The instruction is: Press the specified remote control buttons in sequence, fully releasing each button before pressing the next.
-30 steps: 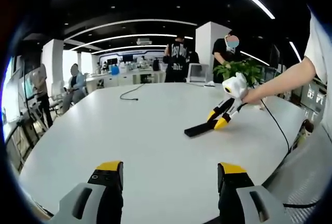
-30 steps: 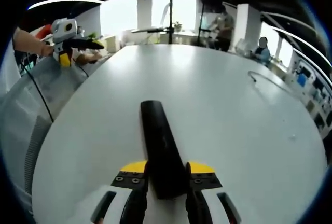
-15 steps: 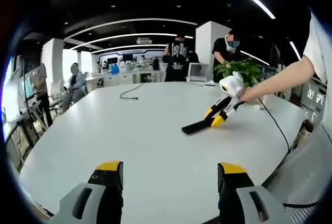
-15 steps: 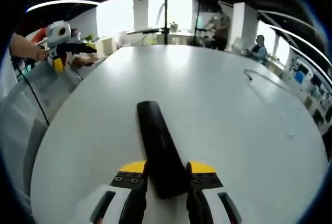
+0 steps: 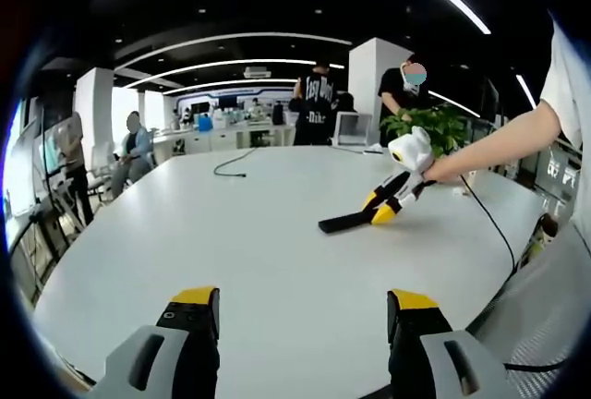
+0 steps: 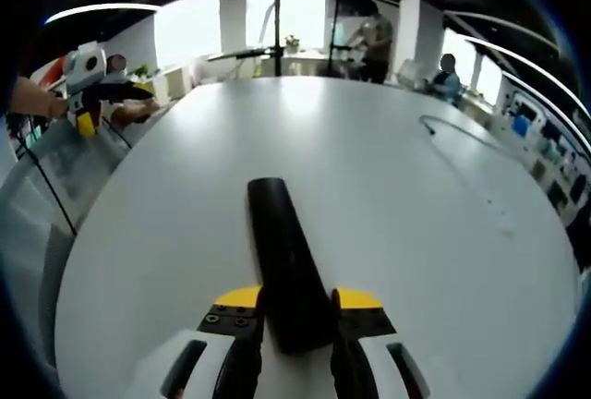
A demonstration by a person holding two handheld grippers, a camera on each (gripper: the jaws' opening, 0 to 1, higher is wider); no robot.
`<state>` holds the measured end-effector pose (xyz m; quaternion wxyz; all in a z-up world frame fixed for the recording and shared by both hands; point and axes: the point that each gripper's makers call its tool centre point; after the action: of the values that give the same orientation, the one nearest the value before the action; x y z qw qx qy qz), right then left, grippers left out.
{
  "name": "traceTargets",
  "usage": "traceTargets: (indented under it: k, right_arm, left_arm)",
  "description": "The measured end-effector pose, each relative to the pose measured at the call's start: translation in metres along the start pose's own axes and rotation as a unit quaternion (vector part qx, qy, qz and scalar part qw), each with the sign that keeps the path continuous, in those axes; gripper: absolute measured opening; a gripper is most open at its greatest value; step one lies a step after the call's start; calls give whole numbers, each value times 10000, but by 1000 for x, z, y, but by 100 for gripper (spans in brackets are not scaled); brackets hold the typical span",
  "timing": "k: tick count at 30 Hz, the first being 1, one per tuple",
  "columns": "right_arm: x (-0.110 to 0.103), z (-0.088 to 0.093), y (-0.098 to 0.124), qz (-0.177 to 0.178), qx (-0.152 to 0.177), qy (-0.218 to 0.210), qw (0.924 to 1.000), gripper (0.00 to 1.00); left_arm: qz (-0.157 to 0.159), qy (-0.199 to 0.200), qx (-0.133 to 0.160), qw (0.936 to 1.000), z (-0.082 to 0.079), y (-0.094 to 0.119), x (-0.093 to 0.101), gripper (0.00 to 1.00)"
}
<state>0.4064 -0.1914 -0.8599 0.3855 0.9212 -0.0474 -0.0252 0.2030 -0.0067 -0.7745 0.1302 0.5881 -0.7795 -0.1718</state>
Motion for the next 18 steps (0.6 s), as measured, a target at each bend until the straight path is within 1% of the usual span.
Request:
traceTargets:
  k: [5,18]
  right_arm:
    - [3,-1,2,105,-38,-92,9999,25]
    - [13,-1,5,207,78,-230,9995,25]
  left_arm:
    - [0,4,-6,10000,0,0,0,76]
    - [29,-3,-31,10000,1,0,1,76]
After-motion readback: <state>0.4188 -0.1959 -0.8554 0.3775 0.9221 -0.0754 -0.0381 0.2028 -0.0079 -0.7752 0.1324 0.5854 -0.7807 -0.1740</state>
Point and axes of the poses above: the point that each gripper's makers call its tool centre point, and the gripper's own axes: y roughly backward along the fingers, x roughly to its right, z roughly out of its underside, and after that the axes turned 2 degrees about -y, right-handed
